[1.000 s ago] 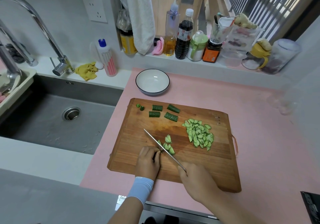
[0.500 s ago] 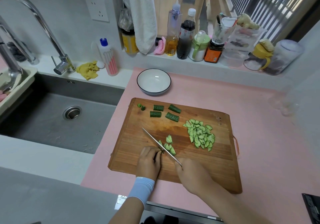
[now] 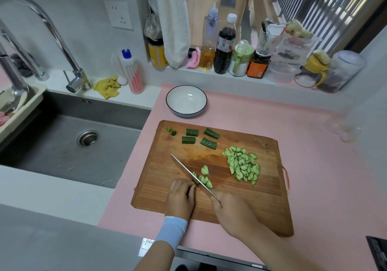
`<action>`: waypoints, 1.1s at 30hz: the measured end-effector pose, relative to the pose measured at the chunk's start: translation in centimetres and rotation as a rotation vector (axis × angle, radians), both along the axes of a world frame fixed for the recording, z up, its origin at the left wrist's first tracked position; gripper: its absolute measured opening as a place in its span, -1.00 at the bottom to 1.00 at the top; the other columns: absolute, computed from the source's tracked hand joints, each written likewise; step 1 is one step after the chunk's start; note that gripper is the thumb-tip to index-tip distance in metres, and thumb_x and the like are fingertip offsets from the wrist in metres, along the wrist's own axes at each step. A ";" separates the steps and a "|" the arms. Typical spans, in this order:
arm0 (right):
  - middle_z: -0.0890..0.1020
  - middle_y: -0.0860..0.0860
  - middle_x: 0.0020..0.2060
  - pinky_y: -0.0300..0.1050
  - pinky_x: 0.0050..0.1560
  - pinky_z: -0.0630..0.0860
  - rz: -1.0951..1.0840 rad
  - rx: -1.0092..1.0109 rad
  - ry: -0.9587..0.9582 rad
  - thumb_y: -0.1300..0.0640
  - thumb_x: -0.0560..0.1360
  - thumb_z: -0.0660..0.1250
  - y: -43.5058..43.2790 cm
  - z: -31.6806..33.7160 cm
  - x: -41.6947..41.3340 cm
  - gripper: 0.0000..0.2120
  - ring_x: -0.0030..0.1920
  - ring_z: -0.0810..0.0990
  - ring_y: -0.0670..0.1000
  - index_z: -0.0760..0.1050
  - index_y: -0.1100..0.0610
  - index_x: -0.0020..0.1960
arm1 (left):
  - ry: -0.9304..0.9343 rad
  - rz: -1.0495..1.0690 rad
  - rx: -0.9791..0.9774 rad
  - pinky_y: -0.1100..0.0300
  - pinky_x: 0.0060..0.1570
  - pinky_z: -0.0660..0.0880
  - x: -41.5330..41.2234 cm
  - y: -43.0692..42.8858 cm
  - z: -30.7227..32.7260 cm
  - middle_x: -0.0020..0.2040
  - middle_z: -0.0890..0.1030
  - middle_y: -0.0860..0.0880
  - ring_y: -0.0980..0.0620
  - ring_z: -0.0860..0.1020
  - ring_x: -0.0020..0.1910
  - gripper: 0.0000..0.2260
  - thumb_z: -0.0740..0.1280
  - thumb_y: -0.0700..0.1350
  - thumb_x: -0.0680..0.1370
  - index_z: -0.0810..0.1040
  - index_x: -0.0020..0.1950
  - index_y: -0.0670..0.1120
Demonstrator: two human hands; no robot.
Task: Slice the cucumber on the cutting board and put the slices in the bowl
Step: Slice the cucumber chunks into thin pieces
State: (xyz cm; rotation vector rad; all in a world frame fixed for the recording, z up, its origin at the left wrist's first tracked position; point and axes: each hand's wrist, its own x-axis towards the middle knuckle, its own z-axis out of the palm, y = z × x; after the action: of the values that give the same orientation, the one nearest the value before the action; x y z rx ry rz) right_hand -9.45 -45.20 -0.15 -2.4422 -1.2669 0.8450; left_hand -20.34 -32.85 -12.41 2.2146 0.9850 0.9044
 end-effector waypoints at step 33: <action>0.49 -0.05 -0.36 -0.13 -0.40 0.27 -0.004 -0.029 0.006 0.01 0.66 0.11 1.6 -0.5 0.3 -0.63 -0.33 0.47 0.05 0.25 -0.06 -0.33 | -0.022 0.011 0.019 0.35 0.03 0.44 0.0 0.2 -0.2 -0.17 0.59 0.00 0.05 0.53 -0.11 -0.92 0.48 -0.30 0.44 0.65 -0.14 -0.15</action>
State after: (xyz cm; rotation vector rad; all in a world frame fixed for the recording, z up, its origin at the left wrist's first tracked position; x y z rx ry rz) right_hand -9.14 -43.60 -0.66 -2.4619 -1.2561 0.8750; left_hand -20.36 -32.69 -12.59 2.2120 0.9828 0.9450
